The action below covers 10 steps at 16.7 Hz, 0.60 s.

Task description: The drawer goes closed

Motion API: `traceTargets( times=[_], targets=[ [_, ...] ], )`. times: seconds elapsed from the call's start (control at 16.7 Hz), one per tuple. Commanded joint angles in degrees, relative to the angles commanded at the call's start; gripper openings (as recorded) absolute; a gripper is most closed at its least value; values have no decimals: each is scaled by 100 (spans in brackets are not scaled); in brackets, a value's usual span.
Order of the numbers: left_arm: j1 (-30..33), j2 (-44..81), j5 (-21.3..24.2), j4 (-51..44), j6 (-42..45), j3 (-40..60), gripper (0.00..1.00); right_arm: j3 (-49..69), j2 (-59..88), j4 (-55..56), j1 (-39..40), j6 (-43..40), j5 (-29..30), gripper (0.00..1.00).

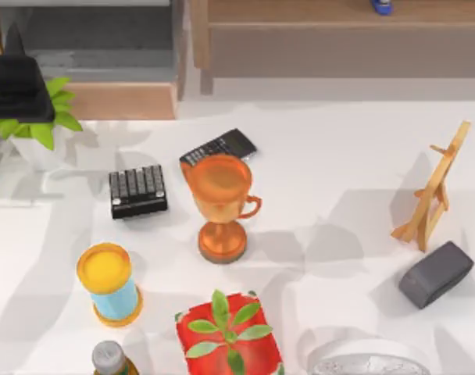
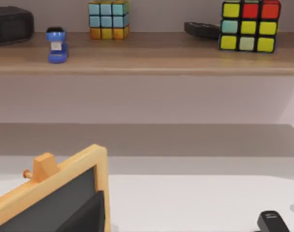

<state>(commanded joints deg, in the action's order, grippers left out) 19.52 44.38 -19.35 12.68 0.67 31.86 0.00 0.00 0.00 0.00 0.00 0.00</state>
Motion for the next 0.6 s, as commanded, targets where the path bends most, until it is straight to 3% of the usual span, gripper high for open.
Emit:
traceTargets(
  times=[0.3,0.6],
  targets=[
    [-519,302,358,469,557,-117,100,0,0,0,0,0,0,100],
    [-1988,1297,1485,1846,2156,-454,100,0,0,0,0,0,0,100]
  ],
)
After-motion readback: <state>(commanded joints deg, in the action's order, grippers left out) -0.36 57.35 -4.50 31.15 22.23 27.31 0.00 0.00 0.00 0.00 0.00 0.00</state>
